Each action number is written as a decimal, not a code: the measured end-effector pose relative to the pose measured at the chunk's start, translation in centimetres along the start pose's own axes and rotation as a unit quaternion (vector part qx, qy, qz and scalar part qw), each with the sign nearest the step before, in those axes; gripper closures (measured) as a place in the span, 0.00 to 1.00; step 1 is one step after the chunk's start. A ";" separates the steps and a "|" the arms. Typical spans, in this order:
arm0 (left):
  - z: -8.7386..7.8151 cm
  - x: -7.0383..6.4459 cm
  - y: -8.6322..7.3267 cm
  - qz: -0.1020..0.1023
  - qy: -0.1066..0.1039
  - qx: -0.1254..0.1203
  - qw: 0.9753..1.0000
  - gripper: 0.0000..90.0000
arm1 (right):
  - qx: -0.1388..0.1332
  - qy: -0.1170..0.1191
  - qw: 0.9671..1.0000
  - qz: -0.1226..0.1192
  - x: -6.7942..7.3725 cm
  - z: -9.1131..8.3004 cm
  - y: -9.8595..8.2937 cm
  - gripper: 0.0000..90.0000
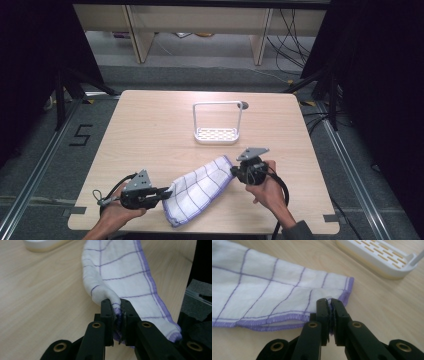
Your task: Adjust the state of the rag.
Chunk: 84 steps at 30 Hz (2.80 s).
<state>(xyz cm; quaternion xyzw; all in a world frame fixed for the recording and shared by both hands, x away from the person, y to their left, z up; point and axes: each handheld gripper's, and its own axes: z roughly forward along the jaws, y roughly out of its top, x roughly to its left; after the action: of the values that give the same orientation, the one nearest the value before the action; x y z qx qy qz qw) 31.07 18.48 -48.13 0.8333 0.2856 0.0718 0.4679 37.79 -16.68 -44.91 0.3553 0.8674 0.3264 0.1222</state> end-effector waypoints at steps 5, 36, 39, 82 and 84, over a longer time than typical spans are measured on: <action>1.2 -1.4 -1.2 -0.019 -0.041 0.014 0.999 0.90 | 0.031 -0.003 0.999 -0.014 -1.9 3.2 2.3 0.95; 2.8 3.5 3.9 -0.053 0.035 -0.018 0.998 0.41 | 0.012 -0.070 0.995 0.066 -3.4 4.3 1.4 0.50; 4.5 5.1 4.8 -0.062 0.044 -0.003 0.997 0.41 | 0.013 -0.068 0.995 0.077 -3.4 4.3 1.4 0.49; 13.8 10.6 8.9 -0.082 0.050 0.050 0.994 0.38 | 0.000 -0.054 0.993 0.106 -4.1 5.4 1.3 0.44; 14.3 10.5 9.0 -0.087 0.047 0.047 0.994 0.38 | 0.005 -0.051 0.993 0.104 -4.0 5.4 1.4 0.44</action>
<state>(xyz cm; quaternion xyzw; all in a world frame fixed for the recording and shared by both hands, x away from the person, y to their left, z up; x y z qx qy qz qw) 48.94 10.00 -50.21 0.8221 0.3819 0.0557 0.4186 43.78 -16.17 -48.18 0.4603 0.8200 0.3145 0.1295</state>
